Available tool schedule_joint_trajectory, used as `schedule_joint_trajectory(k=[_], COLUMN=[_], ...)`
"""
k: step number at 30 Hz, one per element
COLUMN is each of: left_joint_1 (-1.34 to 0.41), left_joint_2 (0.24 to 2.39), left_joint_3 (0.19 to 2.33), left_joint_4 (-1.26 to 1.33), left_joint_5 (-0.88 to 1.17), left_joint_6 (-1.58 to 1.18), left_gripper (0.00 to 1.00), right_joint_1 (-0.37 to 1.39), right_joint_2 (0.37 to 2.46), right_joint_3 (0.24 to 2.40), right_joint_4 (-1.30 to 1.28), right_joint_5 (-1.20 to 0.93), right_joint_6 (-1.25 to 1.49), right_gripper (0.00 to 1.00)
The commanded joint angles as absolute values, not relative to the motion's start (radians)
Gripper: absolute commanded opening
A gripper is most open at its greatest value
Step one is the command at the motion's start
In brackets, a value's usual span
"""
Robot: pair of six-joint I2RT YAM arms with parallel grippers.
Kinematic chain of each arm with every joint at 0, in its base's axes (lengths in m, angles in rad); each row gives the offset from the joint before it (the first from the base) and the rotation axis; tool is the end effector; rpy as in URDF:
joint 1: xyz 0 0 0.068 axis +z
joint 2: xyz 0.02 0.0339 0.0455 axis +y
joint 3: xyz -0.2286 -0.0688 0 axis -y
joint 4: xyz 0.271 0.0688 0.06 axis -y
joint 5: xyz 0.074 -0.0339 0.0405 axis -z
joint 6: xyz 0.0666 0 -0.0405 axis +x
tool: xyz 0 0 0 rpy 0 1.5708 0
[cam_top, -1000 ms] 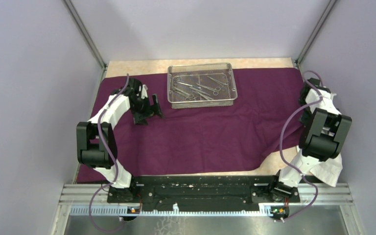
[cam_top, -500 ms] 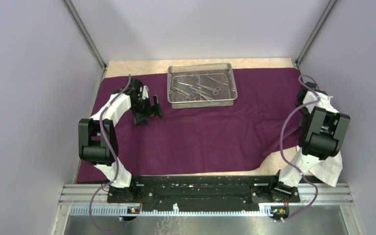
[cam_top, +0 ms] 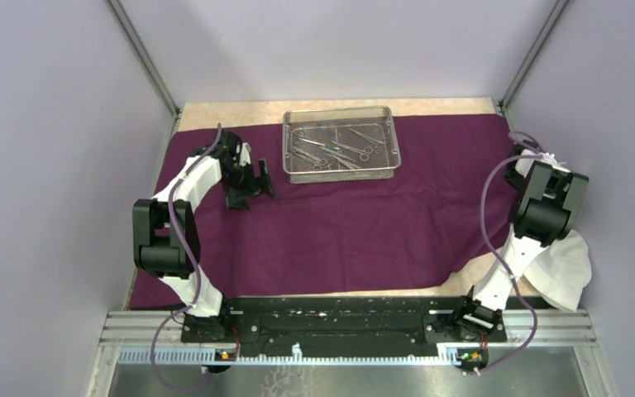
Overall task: Open and lay out the surgical kit
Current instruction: Smooth out the surgical kit at the center of the board.
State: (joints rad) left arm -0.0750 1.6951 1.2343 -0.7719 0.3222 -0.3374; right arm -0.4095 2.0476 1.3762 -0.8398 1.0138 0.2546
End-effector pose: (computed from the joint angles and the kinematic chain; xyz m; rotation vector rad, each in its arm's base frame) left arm 0.3607 -0.0482 0.1442 -0.2921 2.8127 -0.5484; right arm 0.3269 -0.2035 0.0860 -0.9310 -2.5617 1.5151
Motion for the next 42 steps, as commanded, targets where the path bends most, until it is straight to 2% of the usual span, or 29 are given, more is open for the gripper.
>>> schedule_joint_trajectory(k=[1, 4, 7, 10, 15, 25, 32, 36, 40, 42], left_joint_1=[-0.08, -0.08, -0.08, -0.08, -0.079, -0.079, -0.046, -0.009, 0.096, 0.121], left_joint_2=[1.706, 1.709, 1.713, 1.709, 1.717, 1.705, 1.708, 1.754, 1.823, 1.875], left_joint_3=[1.28, 1.285, 1.287, 1.278, 1.288, 1.275, 1.325, 1.383, 1.39, 1.424], left_joint_4=[-0.793, -0.795, -0.793, -0.784, -0.786, -0.781, -0.776, -0.757, -0.644, -0.606], left_joint_5=[0.315, 0.312, 0.314, 0.317, 0.333, 0.333, 0.259, 0.232, 0.342, 0.393], left_joint_6=[-0.326, -0.325, -0.327, -0.325, -0.326, -0.329, -0.324, -0.357, -0.429, -0.458], left_gripper=[0.99, 0.99, 0.99, 0.99, 0.99, 0.99, 0.99, 0.99, 0.99, 0.99], right_joint_1=[-0.443, -0.44, -0.419, -0.395, -0.396, -0.368, -0.325, -0.27, -0.172, -0.122], right_joint_2=[2.069, 2.07, 1.978, 1.842, 1.671, 1.738, 1.707, 1.661, 1.7, 1.762], right_joint_3=[1.465, 1.522, 1.518, 1.454, 1.292, 1.264, 1.359, 1.375, 1.36, 1.41], right_joint_4=[-0.777, -0.85, -0.902, -0.961, -0.885, -0.877, -0.966, -0.923, -0.804, -0.82], right_joint_5=[1.063, 1.028, 0.911, 0.766, 0.556, 0.556, 0.544, 0.399, 0.148, 0.125], right_joint_6=[0.227, 0.264, 0.285, 0.33, 0.289, 0.257, 0.366, 0.387, 0.394, 0.407], right_gripper=[0.85, 0.85, 0.85, 0.84, 0.78, 0.79, 0.8, 0.8, 0.8, 0.8])
